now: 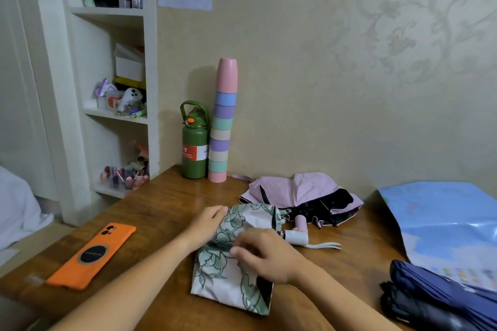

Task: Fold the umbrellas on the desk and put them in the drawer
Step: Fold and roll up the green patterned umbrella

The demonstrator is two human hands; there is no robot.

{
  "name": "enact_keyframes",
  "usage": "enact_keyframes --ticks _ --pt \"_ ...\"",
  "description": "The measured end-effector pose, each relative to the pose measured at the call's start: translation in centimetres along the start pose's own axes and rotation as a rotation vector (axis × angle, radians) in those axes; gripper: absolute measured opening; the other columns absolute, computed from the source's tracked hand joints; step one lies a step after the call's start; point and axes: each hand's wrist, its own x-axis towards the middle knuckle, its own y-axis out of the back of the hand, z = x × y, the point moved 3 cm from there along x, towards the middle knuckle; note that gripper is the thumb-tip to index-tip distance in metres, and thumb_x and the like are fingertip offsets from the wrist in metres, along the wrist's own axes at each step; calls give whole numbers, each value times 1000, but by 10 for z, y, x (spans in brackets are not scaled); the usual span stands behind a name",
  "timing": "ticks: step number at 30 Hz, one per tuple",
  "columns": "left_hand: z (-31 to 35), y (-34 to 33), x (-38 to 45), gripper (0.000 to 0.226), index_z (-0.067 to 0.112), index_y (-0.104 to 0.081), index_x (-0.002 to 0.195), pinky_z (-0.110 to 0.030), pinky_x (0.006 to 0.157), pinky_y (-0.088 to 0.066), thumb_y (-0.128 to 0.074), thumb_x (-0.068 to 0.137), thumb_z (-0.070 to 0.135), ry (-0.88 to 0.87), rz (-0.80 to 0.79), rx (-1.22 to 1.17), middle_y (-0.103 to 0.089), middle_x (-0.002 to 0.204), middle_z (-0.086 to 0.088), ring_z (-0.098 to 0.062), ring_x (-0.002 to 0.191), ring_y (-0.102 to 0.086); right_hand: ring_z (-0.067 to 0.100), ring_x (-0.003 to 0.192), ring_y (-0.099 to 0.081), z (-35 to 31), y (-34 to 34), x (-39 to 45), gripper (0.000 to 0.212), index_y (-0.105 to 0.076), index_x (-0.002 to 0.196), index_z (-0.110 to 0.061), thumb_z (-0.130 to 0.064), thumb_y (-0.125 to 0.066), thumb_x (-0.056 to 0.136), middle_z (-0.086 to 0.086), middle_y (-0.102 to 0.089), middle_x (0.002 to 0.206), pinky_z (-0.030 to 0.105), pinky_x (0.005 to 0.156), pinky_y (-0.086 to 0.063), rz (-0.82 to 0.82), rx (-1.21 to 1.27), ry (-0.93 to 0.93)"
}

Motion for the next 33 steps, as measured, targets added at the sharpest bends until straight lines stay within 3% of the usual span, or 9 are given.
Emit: enact_keyframes --ticks 3,8,13,16,19,22,24,29,33 --pt "10 -1 -9 42 13 -51 75 -34 65 -35 -41 110 32 -72 104 121 -50 69 5 -8 66 -44 14 103 -56 12 -5 8 26 -67 115 -28 -33 -49 96 -7 -59 109 40 90 -51 113 -200 -19" --pt "16 7 -20 24 20 -59 107 -26 86 -40 -39 109 32 -200 344 211 -57 103 7 -10 99 -50 21 125 -52 25 -11 17 57 -59 136 -33 -46 -29 89 -5 -59 133 43 102 -46 93 -326 -168" --pt "29 18 -42 9 17 -46 89 -15 73 -36 -53 93 19 -446 550 343 -43 85 6 -8 80 -39 17 136 -47 41 -17 26 53 -51 144 -33 -49 -32 97 -9 -51 147 40 111 -36 41 -360 -246" --pt "23 22 -50 18 15 -48 81 -15 64 -38 -58 95 9 -311 467 274 -48 79 6 -10 73 -47 13 142 -39 47 -20 30 44 -43 150 -34 -41 -37 107 -12 -42 155 41 114 -28 2 -380 -277" --pt "7 27 -50 31 12 -57 79 -24 63 -50 -42 104 23 172 356 204 -64 84 -8 -22 74 -61 13 145 -35 48 -21 34 44 -37 153 -38 -41 -28 110 -13 -34 159 47 118 -21 -34 -356 -339" --pt "2 24 -61 49 3 -59 101 -37 55 -61 -34 108 44 586 157 1 -70 95 -17 -31 67 -70 11 154 -18 48 -23 34 49 -26 158 -40 -46 -25 110 -12 -22 166 58 123 -5 -108 -327 -392" --pt "6 24 -66 46 4 -56 112 -32 52 -59 -43 106 48 636 70 -90 -72 97 -16 -29 69 -72 11 157 -4 48 -26 32 55 -15 161 -41 -54 -23 108 -13 -10 170 62 122 5 -149 -312 -420" --pt "6 28 -68 34 13 -68 123 -38 92 -61 -78 91 22 631 -360 -151 -79 108 -3 -21 101 -76 14 157 11 47 -34 27 64 2 161 -43 -63 -19 104 -16 8 170 63 121 12 -193 -348 -452" --pt "0 36 -73 39 14 -69 125 -37 101 -57 -81 88 18 689 -532 -67 -77 116 -4 -19 109 -74 15 156 18 45 -38 24 65 10 160 -43 -64 -15 104 -14 16 169 64 120 15 -208 -382 -460"
